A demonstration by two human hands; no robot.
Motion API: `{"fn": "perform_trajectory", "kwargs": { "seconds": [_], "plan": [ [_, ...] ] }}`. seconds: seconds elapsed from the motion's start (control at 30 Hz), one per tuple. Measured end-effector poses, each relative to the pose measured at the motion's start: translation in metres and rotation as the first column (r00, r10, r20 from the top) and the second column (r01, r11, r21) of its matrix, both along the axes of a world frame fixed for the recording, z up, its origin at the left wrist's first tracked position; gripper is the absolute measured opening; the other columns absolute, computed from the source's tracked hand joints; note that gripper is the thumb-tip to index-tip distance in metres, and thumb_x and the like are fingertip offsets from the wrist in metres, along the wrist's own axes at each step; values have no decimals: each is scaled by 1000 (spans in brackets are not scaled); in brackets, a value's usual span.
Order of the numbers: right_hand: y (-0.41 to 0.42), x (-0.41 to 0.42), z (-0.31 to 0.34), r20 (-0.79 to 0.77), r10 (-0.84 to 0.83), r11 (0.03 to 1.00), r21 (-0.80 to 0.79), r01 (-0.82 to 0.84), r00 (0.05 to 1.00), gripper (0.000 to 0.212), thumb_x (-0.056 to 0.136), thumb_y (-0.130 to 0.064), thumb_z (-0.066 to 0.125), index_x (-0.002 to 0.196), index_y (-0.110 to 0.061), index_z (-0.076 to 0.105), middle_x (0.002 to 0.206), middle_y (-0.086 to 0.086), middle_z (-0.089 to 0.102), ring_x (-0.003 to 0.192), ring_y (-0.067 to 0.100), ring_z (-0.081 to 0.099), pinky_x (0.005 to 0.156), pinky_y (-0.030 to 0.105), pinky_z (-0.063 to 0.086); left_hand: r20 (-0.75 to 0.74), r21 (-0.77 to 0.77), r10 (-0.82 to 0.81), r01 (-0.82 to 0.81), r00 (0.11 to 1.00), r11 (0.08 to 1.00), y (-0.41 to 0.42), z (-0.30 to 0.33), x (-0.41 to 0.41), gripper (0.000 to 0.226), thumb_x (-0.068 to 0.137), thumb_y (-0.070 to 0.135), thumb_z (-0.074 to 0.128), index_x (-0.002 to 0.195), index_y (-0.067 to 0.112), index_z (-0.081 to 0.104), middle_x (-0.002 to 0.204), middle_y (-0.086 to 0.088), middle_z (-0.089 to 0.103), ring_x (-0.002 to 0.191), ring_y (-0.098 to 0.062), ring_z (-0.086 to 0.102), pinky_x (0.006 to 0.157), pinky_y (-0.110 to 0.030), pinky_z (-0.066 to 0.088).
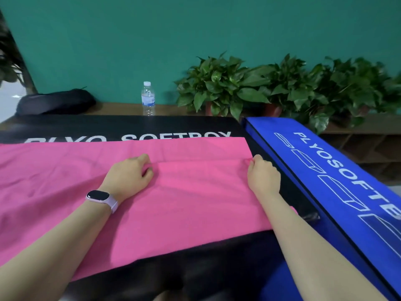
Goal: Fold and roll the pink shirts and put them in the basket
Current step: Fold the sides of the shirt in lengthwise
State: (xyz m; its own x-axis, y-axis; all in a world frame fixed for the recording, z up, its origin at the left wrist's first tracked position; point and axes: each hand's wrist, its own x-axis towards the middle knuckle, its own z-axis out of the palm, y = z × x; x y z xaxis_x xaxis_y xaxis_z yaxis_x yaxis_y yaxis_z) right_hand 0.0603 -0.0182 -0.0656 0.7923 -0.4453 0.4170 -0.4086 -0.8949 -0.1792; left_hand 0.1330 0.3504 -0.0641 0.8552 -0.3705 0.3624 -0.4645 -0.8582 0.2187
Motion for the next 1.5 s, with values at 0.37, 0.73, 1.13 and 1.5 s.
{"fn": "perform_trajectory", "kwargs": {
  "seconds": [0.37,0.73,1.13,1.5],
  "plan": [
    [15,-54,6,65,52,998,-51,-48,997,21,106,-21,42,102,-7,58,93,7,63,79,27,63,68,41,52,-1,-36,-36,36,999,999,4,2,-37,15,99,31,45,92,19,49,84,-3,66,78,-35,62,62,-37,41],
    [0,28,70,218,5,902,421,-98,976,22,107,-27,33,98,-11,43,95,13,56,82,33,47,68,39,34,-102,116,-4,16,995,993,6,23,-8,29,104,43,27,87,22,35,81,1,60,76,-30,59,63,-38,39],
    [-8,120,6,55,36,984,172,-45,998,15,102,-16,44,99,-15,59,100,6,66,90,32,65,75,41,49,-332,255,224,-141,916,957,-20,30,140,34,99,32,36,109,26,68,118,-3,66,111,-29,60,94,-38,48],
    [-27,135,-8,143,83,969,219,-113,986,16,103,-26,50,101,-19,63,96,1,62,82,24,59,72,41,50,-280,151,134,-94,951,984,-10,35,166,32,99,40,38,78,24,56,89,1,64,86,-27,60,71,-36,41]
  ]
}}
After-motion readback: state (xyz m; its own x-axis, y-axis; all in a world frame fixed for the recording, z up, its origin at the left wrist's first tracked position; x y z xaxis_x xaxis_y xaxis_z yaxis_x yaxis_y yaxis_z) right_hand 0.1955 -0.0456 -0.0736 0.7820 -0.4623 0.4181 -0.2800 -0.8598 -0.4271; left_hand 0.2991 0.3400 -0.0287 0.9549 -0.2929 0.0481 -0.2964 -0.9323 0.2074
